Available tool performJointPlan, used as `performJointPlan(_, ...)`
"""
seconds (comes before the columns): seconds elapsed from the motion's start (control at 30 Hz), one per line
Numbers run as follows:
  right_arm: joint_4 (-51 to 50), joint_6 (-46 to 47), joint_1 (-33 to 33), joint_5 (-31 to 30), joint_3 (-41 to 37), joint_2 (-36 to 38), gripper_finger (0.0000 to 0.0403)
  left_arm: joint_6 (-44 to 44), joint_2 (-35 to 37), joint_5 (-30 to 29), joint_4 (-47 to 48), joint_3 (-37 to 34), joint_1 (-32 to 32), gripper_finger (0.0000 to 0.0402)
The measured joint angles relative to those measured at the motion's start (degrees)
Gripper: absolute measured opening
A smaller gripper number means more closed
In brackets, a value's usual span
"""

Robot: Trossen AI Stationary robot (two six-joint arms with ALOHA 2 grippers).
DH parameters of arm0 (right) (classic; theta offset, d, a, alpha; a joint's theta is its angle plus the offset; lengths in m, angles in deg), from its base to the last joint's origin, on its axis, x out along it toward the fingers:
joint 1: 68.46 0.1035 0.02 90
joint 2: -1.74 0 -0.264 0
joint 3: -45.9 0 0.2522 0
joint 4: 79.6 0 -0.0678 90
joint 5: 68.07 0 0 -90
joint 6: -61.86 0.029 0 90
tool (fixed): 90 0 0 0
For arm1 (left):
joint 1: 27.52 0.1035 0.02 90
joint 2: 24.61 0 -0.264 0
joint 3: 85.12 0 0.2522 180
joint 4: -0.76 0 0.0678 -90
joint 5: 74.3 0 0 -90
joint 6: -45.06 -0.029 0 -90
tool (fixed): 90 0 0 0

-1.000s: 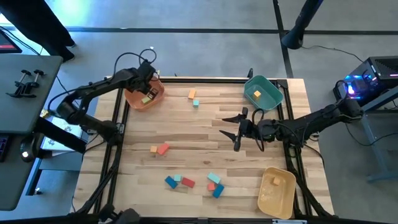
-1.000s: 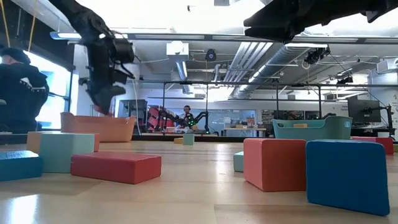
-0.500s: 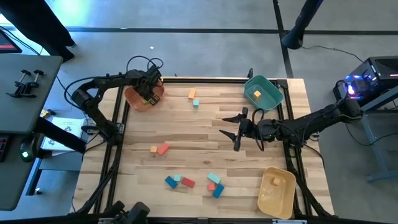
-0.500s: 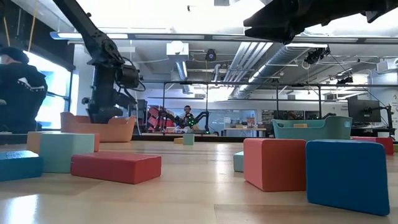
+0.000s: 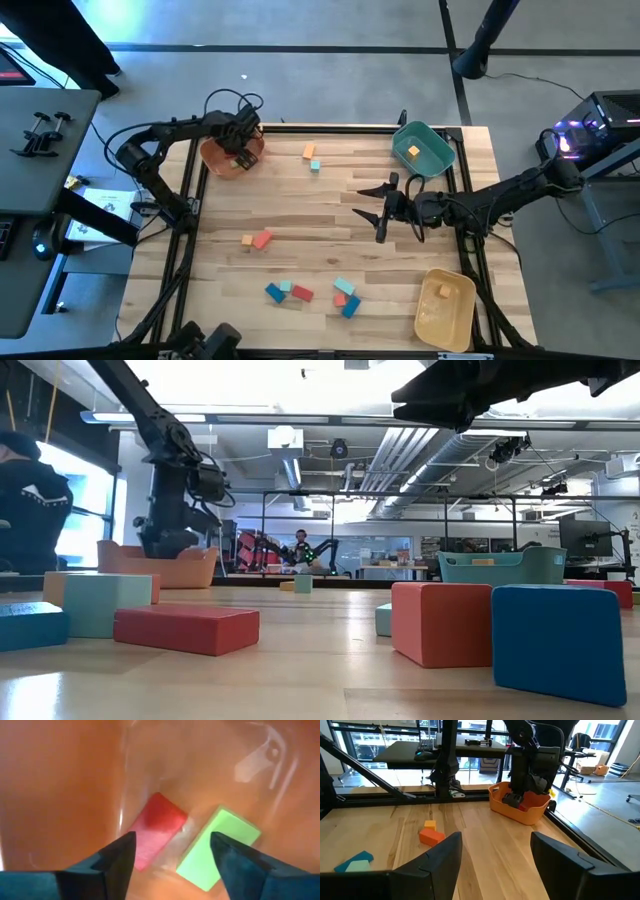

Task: Sort blocks by size
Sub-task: Put the thin red rectangular block into the orange bin, then put the light blue cube block into the yellow bin

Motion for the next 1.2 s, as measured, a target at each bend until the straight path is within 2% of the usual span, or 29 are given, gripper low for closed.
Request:
performJointPlan(0.27,0.01,-0.02,0.00,0.00,0.01,0.00,0.0233,1.05,1.54,0.19,7.23,6.10,-0.89,0.0260)
performJointPlan(0.53,-0.20,-0.02,0.00,0.00,0.00,0.00,0.0233,0.84,11.21,0.42,8.74,8.92,-4.82,0.0260)
performJointPlan(0.73,-0.20,-0.02,0.00,-0.75,0.01,0.00,0.0233,-2.45,18.89,7.63,7.73,8.93,-8.05,0.0260)
performJointPlan(0.97,-0.23,-1.09,0.00,-2.12,0.01,0.00,0.0233,-8.43,20.66,18.15,-3.13,8.61,-12.85,0.0260)
performJointPlan(1.2,-1.23,-1.35,0.00,-2.15,-0.01,0.00,0.0233,-10.40,20.52,27.07,-29.29,-0.42,-18.91,0.0260)
